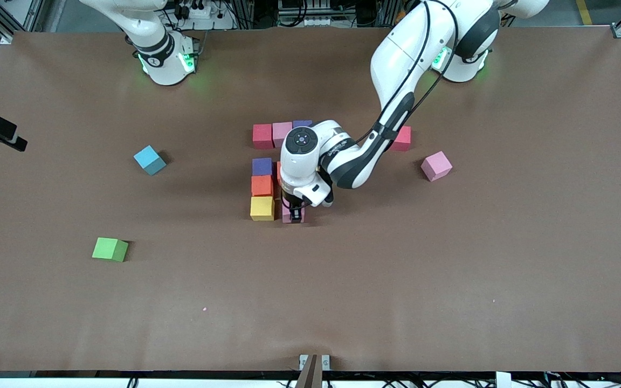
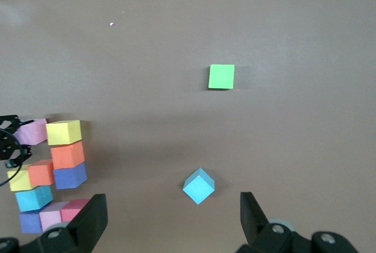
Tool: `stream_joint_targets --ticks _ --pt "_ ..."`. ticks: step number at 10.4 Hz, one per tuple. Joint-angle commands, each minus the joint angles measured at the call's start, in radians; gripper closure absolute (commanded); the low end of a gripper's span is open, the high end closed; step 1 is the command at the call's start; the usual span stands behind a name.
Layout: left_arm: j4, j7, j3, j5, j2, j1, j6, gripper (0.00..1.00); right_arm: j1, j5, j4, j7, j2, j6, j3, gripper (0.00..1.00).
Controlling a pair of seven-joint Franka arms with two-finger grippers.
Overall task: Form number 2 with 11 blocks
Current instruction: 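Lower the pink block beside the yellow block with the left gripper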
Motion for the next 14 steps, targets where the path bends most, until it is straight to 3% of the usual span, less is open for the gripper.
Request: stream_joint_targets --ticks 1,3,7,8,9,10,14 --pt "0.03 -0.007 0.014 -0.021 0.021 -0.021 0.015 0.69 -0.006 0.002 0.016 -0.009 0.011 -0.004 -0.002 0.0" --pt "0.03 -0.007 0.015 -0.021 0.024 -0.029 0.025 0.69 0.01 -0.075 0.01 -0.002 0.011 -0.008 0.002 0.0" --pt "0.03 -0.005 0.015 -0.021 0.031 -0.034 0.042 0.67 0.039 -0.133 0.009 0.003 0.027 -0.008 0.001 0.0" --pt "0.03 -0.005 0.015 -0.021 0.032 -0.032 0.048 0.63 0.039 -0.133 0.006 0.0 0.027 -0.019 0.001 0.0" --pt "0.03 -0.001 0.017 -0.021 0.035 -0.032 0.054 0.41 0.031 -0.133 0.004 0.003 0.027 -0.021 0.001 0.0" --pt "0.03 0.004 0.017 -0.021 0.035 -0.032 0.057 0.0 0.028 -0.133 0.007 0.003 0.027 -0.022 -0.002 0.0" --pt "0.024 0.004 0.02 -0.02 0.02 -0.03 0.051 0.0 0.014 -0.135 0.009 -0.003 0.02 -0.048 -0.004 0.0"
